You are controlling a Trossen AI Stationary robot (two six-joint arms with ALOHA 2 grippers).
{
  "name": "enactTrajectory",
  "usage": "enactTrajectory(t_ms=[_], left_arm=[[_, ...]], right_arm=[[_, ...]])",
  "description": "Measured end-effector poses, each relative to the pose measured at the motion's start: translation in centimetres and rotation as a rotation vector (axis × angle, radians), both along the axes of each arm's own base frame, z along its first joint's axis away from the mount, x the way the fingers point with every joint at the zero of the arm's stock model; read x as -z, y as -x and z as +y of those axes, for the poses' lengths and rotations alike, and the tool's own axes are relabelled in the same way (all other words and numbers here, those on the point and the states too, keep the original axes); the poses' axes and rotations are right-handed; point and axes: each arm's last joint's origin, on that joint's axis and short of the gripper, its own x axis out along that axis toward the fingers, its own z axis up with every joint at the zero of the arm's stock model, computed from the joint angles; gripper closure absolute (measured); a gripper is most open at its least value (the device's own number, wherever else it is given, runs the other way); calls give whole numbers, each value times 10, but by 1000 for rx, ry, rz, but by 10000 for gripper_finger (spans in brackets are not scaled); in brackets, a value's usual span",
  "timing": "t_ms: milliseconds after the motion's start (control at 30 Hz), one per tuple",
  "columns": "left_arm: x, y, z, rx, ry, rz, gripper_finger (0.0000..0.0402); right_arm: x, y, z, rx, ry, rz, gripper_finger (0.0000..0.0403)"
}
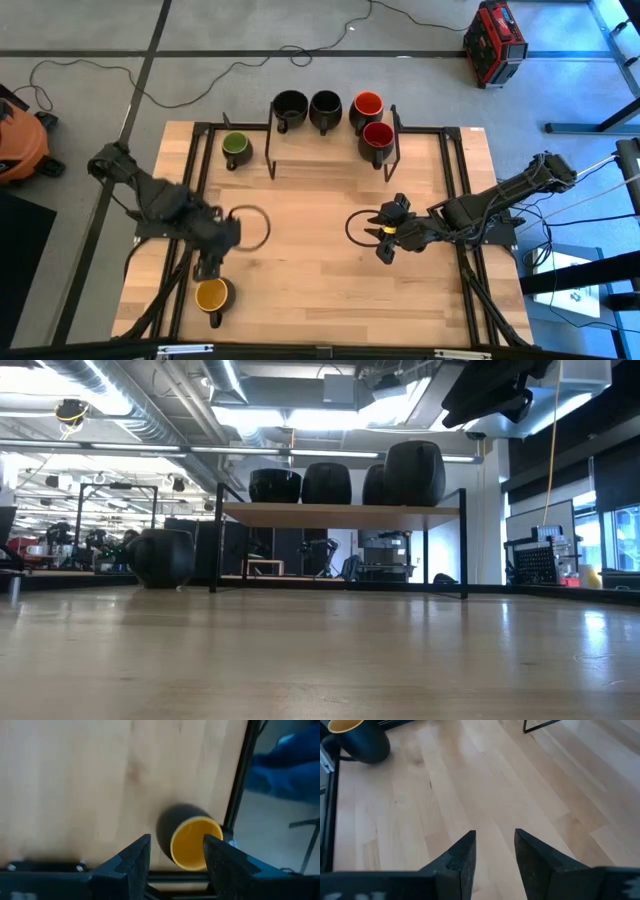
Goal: Place coffee mugs
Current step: Put the yellow mug on the shelf
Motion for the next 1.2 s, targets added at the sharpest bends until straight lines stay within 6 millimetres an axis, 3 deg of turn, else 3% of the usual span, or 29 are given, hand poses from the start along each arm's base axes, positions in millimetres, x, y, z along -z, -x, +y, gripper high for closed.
enactTrajectory(t_ms=[167, 400, 833, 1200], left_arm=[[26, 12, -24, 14, -9, 63, 225], [62, 20, -40, 3, -10, 102, 225], [110, 27, -45, -28, -59, 183, 225], [139, 32, -44, -4, -34, 217, 231]], right_arm=[[0, 0, 1, -16, -15, 7, 281], [0, 0, 1, -16, -15, 7, 281], [0, 0, 0, -5, -1, 6, 281], [0, 0, -1, 8, 19, 1, 281]])
